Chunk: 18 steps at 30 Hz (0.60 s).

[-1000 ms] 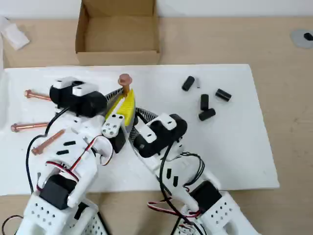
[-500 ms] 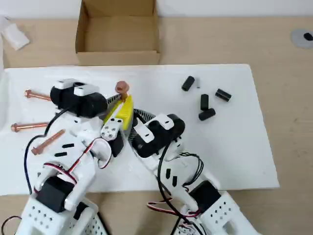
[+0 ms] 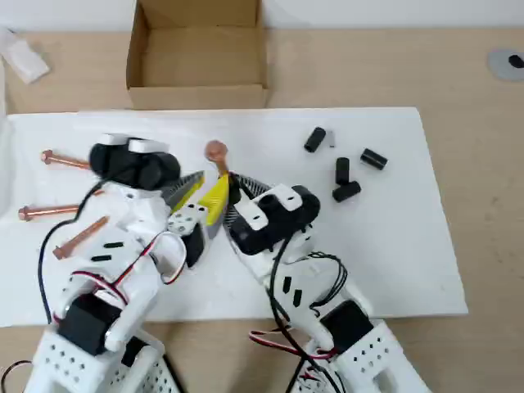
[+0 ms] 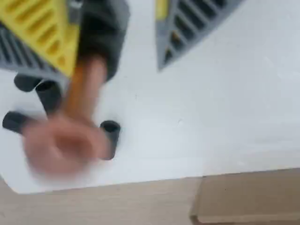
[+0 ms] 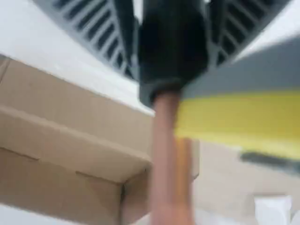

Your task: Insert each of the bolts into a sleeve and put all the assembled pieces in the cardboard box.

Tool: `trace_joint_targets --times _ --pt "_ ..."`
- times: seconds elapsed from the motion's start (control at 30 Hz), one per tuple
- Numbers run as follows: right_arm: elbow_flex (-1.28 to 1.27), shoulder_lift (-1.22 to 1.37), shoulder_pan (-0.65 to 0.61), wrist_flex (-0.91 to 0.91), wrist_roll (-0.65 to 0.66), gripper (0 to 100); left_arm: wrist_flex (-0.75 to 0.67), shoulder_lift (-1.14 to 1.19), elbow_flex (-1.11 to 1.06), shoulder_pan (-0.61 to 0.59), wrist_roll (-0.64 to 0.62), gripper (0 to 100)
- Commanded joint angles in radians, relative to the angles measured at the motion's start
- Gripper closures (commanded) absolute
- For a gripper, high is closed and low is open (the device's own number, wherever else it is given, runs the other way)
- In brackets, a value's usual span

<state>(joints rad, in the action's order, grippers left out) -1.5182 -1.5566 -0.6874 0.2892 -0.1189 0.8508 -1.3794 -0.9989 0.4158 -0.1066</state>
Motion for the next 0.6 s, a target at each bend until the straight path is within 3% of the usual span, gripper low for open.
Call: trace_joint_targets --times 0.0,0.2,0.33,0.43,0.57 --pt "0.085 -0.008 0.021 -0.026 0.002 98.9 0.077 0.004 0.112 -0.020 -0.028 84" --pt "0.087 -0.007 0.027 -0.032 0.002 98.9 0.157 0.004 0.203 -0.046 -0.028 84" --pt "0.165 0.047 0.097 -0.032 -0.061 98.9 0.186 0.007 0.239 -0.140 -0.012 94" --pt "0.315 0.220 0.182 -0.026 -0.101 98.9 0.183 0.013 0.238 -0.232 0.091 100" --pt "0.572 0.544 0.231 -0.023 -0.129 98.9 0.187 0.079 0.239 -0.368 0.100 100"
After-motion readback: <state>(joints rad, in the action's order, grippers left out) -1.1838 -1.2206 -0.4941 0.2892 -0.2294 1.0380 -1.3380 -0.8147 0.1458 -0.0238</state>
